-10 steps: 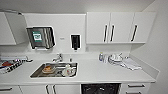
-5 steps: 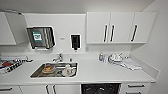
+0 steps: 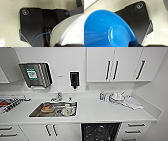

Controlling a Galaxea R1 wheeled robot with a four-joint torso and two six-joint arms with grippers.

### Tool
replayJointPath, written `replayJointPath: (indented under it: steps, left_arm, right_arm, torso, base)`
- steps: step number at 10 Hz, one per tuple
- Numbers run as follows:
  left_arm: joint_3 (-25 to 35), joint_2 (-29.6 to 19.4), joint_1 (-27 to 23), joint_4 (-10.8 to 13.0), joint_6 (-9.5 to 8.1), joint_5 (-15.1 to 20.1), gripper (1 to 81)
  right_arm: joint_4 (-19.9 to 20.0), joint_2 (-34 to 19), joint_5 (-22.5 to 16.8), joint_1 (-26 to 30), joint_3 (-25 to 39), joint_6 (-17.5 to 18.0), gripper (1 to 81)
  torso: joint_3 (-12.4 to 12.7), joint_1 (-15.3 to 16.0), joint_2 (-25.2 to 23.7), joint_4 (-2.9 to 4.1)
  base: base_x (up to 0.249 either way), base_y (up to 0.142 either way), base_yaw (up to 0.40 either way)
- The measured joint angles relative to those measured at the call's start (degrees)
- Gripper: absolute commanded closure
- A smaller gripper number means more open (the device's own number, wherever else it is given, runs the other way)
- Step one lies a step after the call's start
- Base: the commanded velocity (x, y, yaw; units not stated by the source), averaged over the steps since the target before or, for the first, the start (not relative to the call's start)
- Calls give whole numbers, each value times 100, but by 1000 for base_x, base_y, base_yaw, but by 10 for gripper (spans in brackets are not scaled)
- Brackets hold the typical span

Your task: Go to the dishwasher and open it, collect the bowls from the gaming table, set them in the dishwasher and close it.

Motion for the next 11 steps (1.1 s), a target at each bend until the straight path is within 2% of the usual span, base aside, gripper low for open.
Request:
replayJointPath:
  steps: [3,5,8,11]
  left_arm:
    - [1047,-725,-315,-11,-7,-32,811]
    - [1713,-1224,-472,-16,-24,-10,811]
    - [2760,-1875,-1014,-52,-62,83,811]
    - [3327,-2280,-1701,-190,-129,262,811]
  right_arm:
    - [1,-16,28,79,50,-1,811]
    - [12,-60,45,116,50,0,811]
    - [20,-57,65,113,50,2,811]
    - [17,-99,94,127,62,2,811]
  torso:
    - [-575,5,2,0]
    - [-686,5,6,0]
    - [-686,7,9,0]
    - [-689,7,11,0]
  base:
    - [0,0,0]
    - [0,0,0]
    - [0,0,0]
    - [0,0,0]
